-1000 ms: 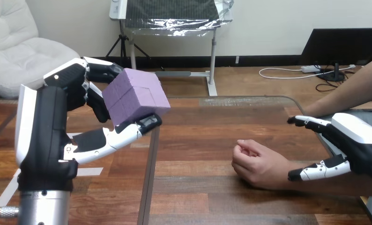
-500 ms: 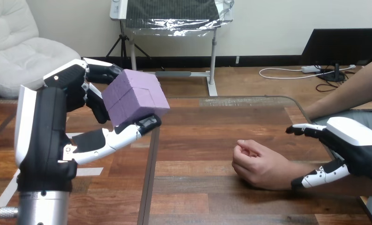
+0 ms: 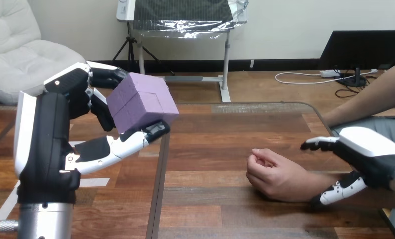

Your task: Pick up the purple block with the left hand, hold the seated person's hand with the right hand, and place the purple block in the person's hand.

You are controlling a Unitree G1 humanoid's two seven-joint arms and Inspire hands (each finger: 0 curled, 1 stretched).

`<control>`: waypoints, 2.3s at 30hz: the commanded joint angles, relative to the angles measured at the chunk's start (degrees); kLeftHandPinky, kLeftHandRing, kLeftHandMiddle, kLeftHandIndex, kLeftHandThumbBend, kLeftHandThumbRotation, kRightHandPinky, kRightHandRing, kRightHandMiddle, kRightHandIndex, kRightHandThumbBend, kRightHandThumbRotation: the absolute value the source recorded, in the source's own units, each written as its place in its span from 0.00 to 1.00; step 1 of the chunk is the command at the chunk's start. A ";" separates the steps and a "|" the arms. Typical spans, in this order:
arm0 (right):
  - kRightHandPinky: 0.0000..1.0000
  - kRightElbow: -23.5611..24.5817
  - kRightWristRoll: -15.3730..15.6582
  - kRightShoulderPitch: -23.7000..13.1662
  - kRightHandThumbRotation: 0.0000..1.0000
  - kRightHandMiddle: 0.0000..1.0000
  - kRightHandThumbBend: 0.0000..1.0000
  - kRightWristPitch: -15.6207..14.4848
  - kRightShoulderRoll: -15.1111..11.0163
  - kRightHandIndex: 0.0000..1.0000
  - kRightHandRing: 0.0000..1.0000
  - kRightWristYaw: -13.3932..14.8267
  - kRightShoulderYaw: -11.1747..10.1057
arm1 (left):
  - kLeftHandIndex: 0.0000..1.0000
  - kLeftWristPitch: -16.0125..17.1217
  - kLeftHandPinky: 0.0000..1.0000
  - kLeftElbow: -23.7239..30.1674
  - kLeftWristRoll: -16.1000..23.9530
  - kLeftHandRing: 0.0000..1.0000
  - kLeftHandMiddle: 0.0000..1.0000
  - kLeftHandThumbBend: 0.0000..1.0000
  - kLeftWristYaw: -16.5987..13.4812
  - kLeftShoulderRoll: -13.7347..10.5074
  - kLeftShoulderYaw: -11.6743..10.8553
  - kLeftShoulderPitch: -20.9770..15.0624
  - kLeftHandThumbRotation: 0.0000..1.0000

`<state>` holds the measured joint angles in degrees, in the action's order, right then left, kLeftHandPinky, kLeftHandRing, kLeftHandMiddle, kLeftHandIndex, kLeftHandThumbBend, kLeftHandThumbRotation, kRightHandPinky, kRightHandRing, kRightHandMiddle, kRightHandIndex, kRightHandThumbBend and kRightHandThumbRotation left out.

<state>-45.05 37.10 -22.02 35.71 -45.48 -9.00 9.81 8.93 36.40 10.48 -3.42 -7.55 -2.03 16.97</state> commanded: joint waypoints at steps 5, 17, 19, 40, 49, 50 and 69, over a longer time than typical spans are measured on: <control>0.84 -3.18 3.12 -4.34 0.34 0.83 1.00 -1.13 -1.11 0.83 0.82 0.51 3.99 | 0.37 0.81 0.20 0.59 -0.26 0.26 0.32 0.54 -0.03 0.63 -0.87 -1.84 0.00; 0.78 -4.59 4.44 -5.37 0.31 0.85 0.99 -5.78 0.27 0.85 0.83 -3.82 7.28 | 0.36 2.43 0.20 0.19 -0.72 0.26 0.31 0.56 0.02 0.39 -1.69 -2.24 0.00; 0.78 -4.63 4.72 -5.21 0.32 0.85 0.98 -6.64 0.53 0.85 0.84 -3.91 7.89 | 0.36 2.74 0.20 0.09 -0.85 0.26 0.31 0.56 -0.03 0.51 -1.73 -2.23 0.00; 0.66 -7.29 4.87 -4.53 0.34 0.83 0.93 -9.66 2.79 0.83 0.83 -3.81 11.58 | 0.36 2.67 0.20 0.72 -1.01 0.25 0.31 0.54 0.17 0.71 -2.35 -1.89 0.00; 0.67 -8.99 4.53 -5.17 0.37 0.83 0.93 -10.69 3.64 0.83 0.84 -4.27 12.75 | 0.36 3.26 0.19 0.57 -0.97 0.25 0.31 0.53 0.17 0.65 -2.60 -1.91 0.00; 0.66 -9.20 4.49 -5.25 0.38 0.83 0.93 -10.67 3.70 0.83 0.84 -4.24 12.83 | 0.36 3.39 0.19 0.52 -0.93 0.25 0.31 0.53 0.15 0.63 -2.63 -1.94 0.00; 0.57 -7.17 0.74 -4.26 0.38 0.76 0.87 -9.88 4.10 0.76 0.70 -8.49 12.97 | 0.37 3.85 0.19 0.44 -2.04 0.25 0.31 0.52 0.53 0.85 -3.31 -1.84 0.00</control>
<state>-50.33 39.67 -29.99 25.00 -44.68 -15.56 21.44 11.45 36.31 9.18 -3.02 -6.88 -4.54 16.98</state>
